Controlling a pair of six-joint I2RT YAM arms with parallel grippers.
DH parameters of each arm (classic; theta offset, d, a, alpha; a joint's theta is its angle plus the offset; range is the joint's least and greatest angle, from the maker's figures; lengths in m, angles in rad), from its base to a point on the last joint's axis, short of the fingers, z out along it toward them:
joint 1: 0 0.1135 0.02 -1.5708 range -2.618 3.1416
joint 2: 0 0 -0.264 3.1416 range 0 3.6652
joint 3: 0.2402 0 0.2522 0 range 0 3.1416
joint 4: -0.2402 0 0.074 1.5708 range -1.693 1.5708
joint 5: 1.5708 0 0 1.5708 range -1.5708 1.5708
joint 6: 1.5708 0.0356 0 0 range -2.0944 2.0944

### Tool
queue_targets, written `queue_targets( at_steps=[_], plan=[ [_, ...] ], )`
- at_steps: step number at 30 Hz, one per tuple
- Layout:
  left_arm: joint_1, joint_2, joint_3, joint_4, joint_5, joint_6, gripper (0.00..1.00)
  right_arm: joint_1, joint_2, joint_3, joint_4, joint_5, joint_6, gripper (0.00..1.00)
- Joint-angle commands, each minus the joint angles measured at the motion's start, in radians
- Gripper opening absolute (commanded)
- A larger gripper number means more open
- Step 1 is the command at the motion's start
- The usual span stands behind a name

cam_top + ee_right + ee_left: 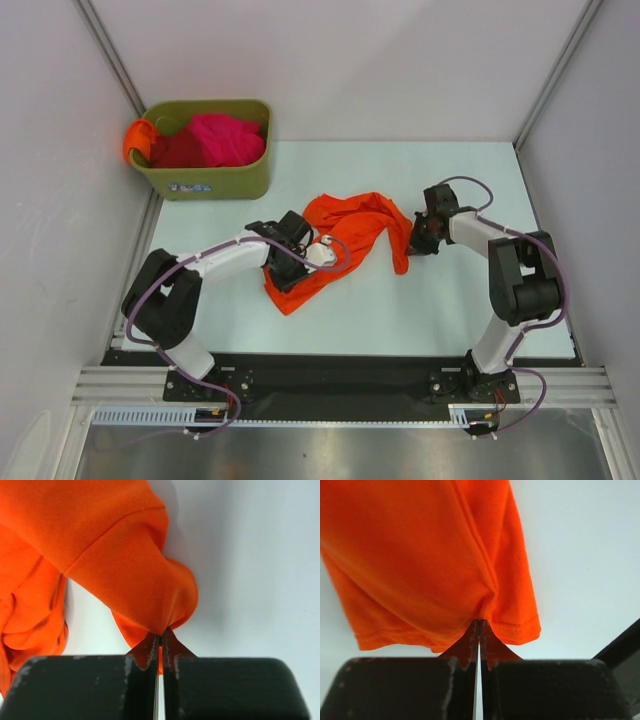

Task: Fold and stack the t-shirts
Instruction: Flatten the tshirt out

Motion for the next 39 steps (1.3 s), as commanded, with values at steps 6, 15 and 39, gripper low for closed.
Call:
queue_targets(
  at_steps=[6, 15, 39],
  plan=[
    [0.155, -0.062, 0.332, 0.049, -0.200, -0.091, 0.00, -0.114, -0.110, 0.293, -0.119, -0.008, -0.084, 0.00],
    [0.292, 0.009, 1.072, -0.161, -0.360, -0.072, 0.00, -0.252, -0.210, 0.850, -0.297, 0.006, -0.186, 0.00],
    [0.298, 0.010, 1.356, -0.143, -0.442, -0.001, 0.00, -0.311, -0.401, 0.981, -0.280, 0.017, -0.208, 0.00]
  ],
)
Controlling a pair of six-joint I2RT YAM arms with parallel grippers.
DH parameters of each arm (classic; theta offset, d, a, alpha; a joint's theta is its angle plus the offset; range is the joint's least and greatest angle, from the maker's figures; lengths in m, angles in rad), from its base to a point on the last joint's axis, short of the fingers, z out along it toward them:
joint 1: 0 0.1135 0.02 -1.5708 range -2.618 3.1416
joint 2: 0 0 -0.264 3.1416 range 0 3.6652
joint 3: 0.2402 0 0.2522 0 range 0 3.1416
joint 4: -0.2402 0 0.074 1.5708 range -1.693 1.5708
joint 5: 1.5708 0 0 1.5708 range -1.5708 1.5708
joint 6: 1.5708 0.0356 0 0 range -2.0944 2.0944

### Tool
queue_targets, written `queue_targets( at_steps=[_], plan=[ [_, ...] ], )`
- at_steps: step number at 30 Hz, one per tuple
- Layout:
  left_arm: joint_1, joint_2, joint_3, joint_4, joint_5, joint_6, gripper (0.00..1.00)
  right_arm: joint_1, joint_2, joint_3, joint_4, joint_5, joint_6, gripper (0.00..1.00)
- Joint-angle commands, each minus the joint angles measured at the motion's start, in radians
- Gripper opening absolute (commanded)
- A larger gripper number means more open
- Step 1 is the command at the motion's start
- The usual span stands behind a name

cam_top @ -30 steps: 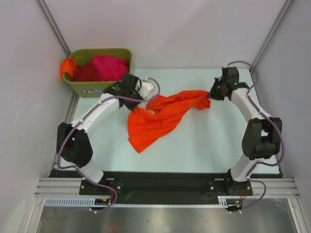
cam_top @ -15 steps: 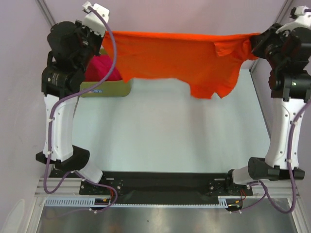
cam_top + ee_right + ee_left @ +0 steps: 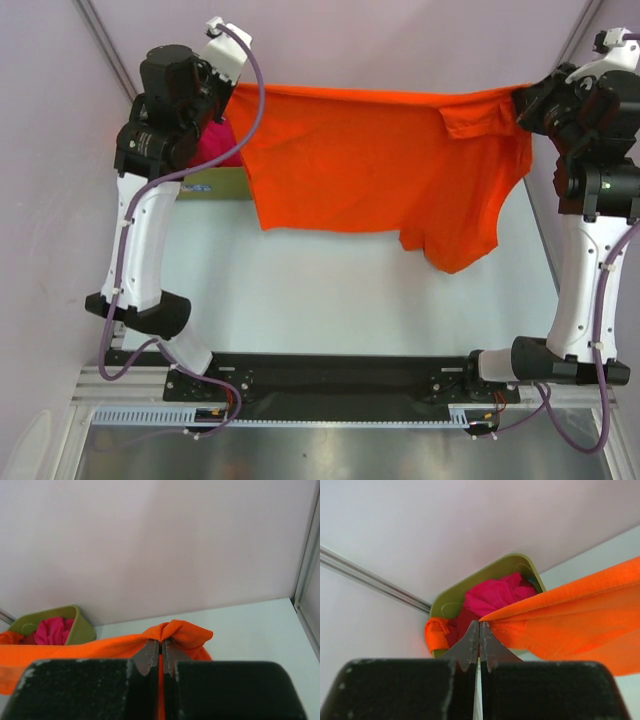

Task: Fold and stack the t-shirts
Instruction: Flatten the tshirt out

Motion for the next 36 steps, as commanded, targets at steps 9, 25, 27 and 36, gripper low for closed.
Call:
queue_targets(
  at_steps=[9, 25, 27, 36],
  plan=[
    [0.029, 0.160, 0.015, 0.190, -0.049, 0.043, 0.00, -0.013, 0.319, 0.169, 0.196, -0.044, 0.075, 0.00],
    [0.066, 0.329, 0.150, 0.678, -0.089, 0.188, 0.00, -0.054, 0.660, 0.638, 0.517, 0.090, 0.170, 0.00],
    [0.065, 0.311, 0.080, 0.674, -0.066, 0.190, 0.00, -0.068, 0.620, 0.551, 0.474, 0.083, 0.130, 0.00],
    [0.056, 0.147, -0.438, 0.554, 0.104, 0.156, 0.00, -0.011, 0.235, -0.295, 0.425, 0.083, 0.059, 0.00]
  ],
)
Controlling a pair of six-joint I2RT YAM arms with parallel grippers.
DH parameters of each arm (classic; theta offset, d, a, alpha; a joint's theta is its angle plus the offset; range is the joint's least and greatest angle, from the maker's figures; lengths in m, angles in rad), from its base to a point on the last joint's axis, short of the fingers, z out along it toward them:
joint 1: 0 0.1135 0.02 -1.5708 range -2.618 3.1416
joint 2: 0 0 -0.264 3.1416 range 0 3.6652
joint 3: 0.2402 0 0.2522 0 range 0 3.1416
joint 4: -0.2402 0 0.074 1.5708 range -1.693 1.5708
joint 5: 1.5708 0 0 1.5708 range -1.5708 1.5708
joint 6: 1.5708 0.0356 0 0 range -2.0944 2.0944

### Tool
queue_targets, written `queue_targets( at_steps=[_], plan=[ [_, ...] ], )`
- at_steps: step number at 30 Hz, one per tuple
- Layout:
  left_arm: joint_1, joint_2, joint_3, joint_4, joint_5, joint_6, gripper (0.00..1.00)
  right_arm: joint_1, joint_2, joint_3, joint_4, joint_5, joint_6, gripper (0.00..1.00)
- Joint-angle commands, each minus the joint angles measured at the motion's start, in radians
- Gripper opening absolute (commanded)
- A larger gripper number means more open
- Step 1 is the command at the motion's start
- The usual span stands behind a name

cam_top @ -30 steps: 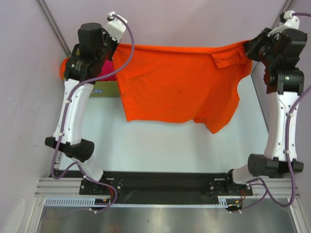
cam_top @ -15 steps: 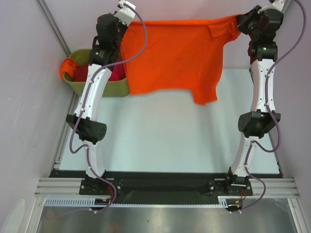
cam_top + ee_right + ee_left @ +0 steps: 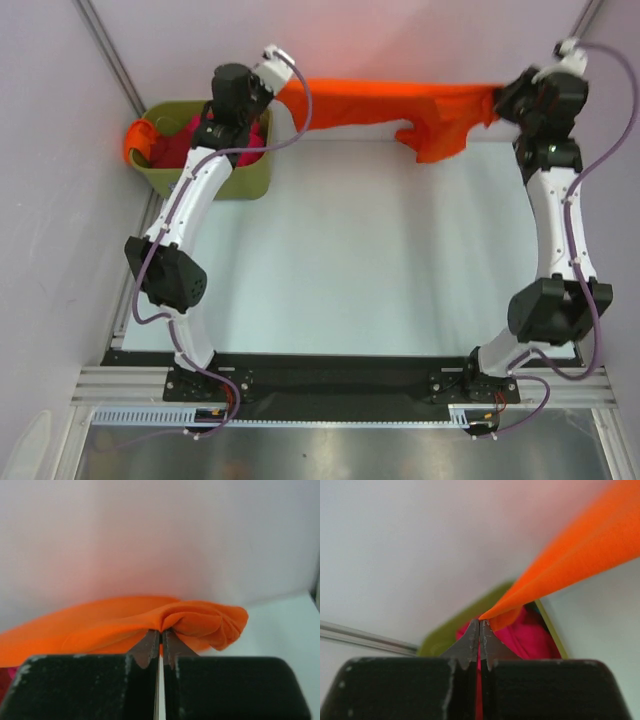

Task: Fold and stack the t-shirts
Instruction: Flatten the tshirt out

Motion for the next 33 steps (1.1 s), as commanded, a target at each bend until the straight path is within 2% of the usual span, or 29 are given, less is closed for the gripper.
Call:
queue_targets(
  at_steps=[1, 4, 6, 7, 8, 11, 14, 23, 28, 33],
  plan=[
    [0.016, -0.116, -0.227, -0.061, 0.053, 0.017, 0.00, 0.028, -0.180, -0.364, 0.016, 0.069, -0.037, 0.00],
    [0.017, -0.202, -0.437, -0.108, 0.085, 0.032, 0.00, 0.051, -0.329, -0.645, -0.015, 0.092, 0.023, 0.00],
    [0.014, -0.268, -0.604, -0.132, 0.117, 0.061, 0.00, 0.065, -0.391, -0.748, -0.070, 0.104, 0.075, 0.00],
    [0.014, -0.286, -0.658, -0.142, 0.119, 0.070, 0.00, 0.071, -0.434, -0.852, -0.107, 0.109, 0.089, 0.00],
    [0.013, -0.315, -0.762, -0.147, 0.119, 0.081, 0.00, 0.091, -0.448, -0.897, -0.124, 0.119, 0.127, 0.00],
    [0.010, -0.357, -0.929, -0.172, 0.123, 0.087, 0.00, 0.100, -0.471, -1.066, -0.180, 0.075, 0.210, 0.00],
    [0.008, -0.389, -1.055, -0.196, 0.139, 0.080, 0.00, 0.113, -0.457, -1.167, -0.210, 0.034, 0.282, 0.00],
    [0.000, -0.513, -1.284, -0.290, 0.137, 0.116, 0.00, 0.117, -0.447, -1.197, -0.391, 0.041, 0.325, 0.00],
    [0.002, -0.605, -1.341, -0.354, 0.136, 0.135, 0.00, 0.117, -0.466, -1.188, -0.481, 0.044, 0.325, 0.00],
    [0.004, -0.622, -1.367, -0.373, 0.162, 0.123, 0.00, 0.119, -0.517, -1.184, -0.569, 0.041, 0.310, 0.00]
  ],
)
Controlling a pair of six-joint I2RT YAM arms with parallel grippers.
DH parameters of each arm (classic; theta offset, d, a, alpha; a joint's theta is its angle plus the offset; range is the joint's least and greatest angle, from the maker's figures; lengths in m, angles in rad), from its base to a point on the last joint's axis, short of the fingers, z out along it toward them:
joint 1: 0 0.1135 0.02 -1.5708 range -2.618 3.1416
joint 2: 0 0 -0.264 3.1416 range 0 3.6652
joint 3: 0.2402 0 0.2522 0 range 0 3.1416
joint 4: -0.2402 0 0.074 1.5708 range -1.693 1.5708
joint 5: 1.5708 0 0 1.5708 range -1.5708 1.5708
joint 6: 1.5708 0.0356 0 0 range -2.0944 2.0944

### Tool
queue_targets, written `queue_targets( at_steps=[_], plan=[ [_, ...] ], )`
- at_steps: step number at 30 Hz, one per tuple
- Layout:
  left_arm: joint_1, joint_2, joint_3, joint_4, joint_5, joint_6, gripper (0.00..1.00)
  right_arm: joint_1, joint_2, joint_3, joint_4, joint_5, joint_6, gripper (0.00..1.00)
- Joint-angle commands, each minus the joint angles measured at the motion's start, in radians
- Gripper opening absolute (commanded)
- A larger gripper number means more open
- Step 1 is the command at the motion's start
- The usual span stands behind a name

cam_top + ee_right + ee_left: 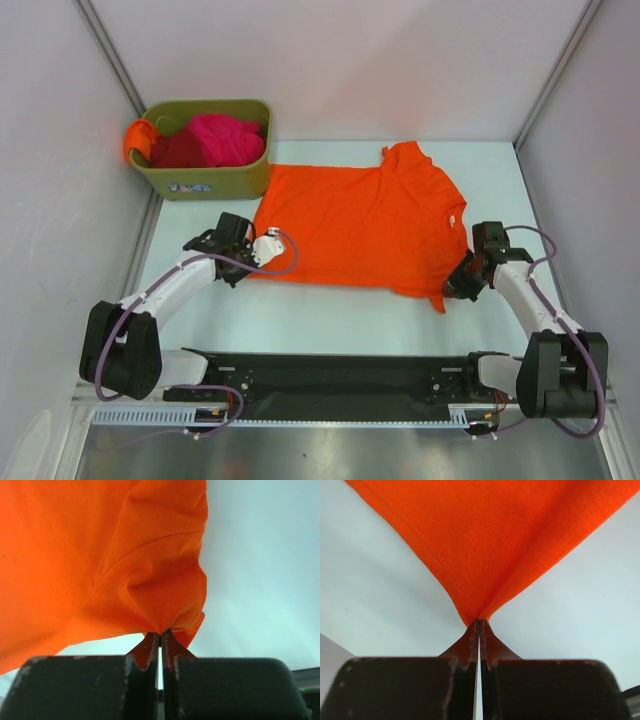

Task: Fold and stack the t-shirts
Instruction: Flatten the tshirt out, then fold the tshirt

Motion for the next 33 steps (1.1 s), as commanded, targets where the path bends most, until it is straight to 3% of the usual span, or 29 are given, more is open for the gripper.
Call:
queue_targets(
  at_steps=[1, 8, 16, 24, 33],
  plan=[
    [0.004, -0.015, -0.019, -0.040, 0.011, 0.014, 0.00, 0.002, -0.060, 0.019, -0.115, 0.005, 0.001, 0.00],
    [0.012, 0.012, 0.047, -0.020, 0.054, -0.055, 0.00, 0.004, -0.057, 0.089, -0.127, 0.031, -0.082, 0.00],
    [0.014, 0.213, 0.257, 0.133, -0.035, -0.112, 0.00, -0.015, 0.263, 0.278, 0.081, -0.019, -0.238, 0.00],
    [0.021, 0.339, 0.335, 0.256, -0.099, -0.105, 0.01, -0.021, 0.411, 0.424, 0.193, 0.005, -0.352, 0.00],
    [0.023, 0.480, 0.455, 0.328, -0.153, -0.148, 0.00, -0.039, 0.553, 0.557, 0.201, 0.028, -0.392, 0.01]
  ],
)
